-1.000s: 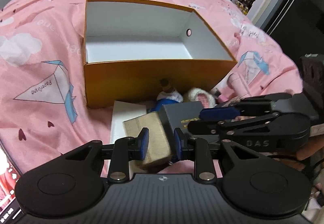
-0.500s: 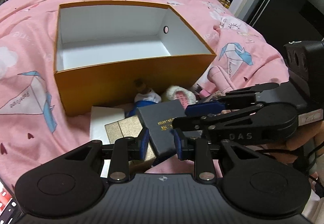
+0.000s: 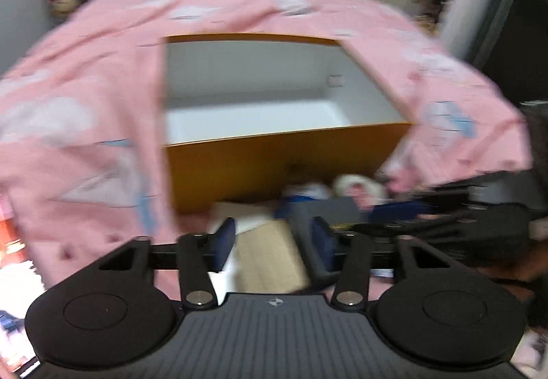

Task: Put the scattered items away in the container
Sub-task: 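Lift the gold box with the left tool while the right tool lifts the dark grey box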

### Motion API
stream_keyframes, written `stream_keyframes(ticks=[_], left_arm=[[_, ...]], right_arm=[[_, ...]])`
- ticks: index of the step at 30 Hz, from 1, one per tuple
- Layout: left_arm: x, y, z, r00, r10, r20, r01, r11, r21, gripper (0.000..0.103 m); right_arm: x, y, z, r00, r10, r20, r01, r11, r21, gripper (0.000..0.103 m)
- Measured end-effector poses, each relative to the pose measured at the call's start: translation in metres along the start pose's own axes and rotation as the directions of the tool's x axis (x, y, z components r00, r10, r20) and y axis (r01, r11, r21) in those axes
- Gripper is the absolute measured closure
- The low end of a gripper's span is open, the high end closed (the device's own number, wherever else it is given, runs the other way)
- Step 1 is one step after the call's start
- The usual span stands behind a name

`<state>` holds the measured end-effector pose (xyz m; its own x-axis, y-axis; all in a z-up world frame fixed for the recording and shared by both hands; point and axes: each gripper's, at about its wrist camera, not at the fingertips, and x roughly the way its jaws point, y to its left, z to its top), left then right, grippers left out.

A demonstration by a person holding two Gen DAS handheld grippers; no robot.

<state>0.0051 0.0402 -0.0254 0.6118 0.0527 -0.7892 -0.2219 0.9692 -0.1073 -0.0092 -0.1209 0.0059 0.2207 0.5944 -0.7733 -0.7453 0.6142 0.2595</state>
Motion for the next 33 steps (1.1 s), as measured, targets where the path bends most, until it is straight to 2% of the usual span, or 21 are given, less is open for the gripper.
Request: stream_keyframes(ticks=[1,5,11,13,17,22,27,32,33], left_arm=[[0.004,0.003,0.000,1.000,0.003,-0.024,-0.003,1.000,-0.018,0.043],[0.015,0.015,0.000,0.992,-0.084,-0.095,0.072,0.990,-0.125,0.042],[0.027,0.021,-0.001,0.983,-0.099,-0.155,0.068,0.979,-0.191,0.041],[0.030,0.021,-0.003,0.980,-0.107,-0.170,0.072,0.977,-0.203,0.049],[0.028,0.021,-0.005,0.981,-0.103,-0.167,0.068,0.976,-0.205,0.050],[0.021,0.023,-0.003,0.987,-0.060,-0.151,0.032,0.984,-0.178,0.050],[0.027,0.028,-0.003,0.984,-0.064,-0.166,0.032,0.982,-0.185,0.050],[0.029,0.027,-0.002,0.986,-0.063,-0.157,0.034,0.984,-0.177,0.050],[0.029,0.028,-0.002,0.985,-0.064,-0.158,0.036,0.984,-0.177,0.050]], right_arm=[[0.000,0.000,0.000,1.000,0.000,0.001,0.000,1.000,0.000,0.062],[0.000,0.000,0.000,1.000,0.000,0.000,0.000,1.000,0.000,0.062],[0.001,-0.006,-0.003,1.000,0.005,-0.024,-0.004,0.999,0.038,0.058],[0.003,-0.010,-0.004,0.999,0.017,-0.034,-0.014,0.998,0.061,0.058],[0.005,-0.018,-0.004,0.998,0.051,-0.041,-0.046,0.993,0.110,0.055],[0.017,-0.027,-0.002,0.991,0.125,-0.057,-0.113,0.976,0.188,0.049],[0.033,-0.035,-0.002,0.974,0.215,-0.067,-0.191,0.946,0.264,0.041],[0.054,-0.038,-0.006,0.943,0.321,-0.090,-0.272,0.897,0.348,0.036],[0.055,-0.037,-0.007,0.942,0.324,-0.090,-0.273,0.893,0.358,0.036]])
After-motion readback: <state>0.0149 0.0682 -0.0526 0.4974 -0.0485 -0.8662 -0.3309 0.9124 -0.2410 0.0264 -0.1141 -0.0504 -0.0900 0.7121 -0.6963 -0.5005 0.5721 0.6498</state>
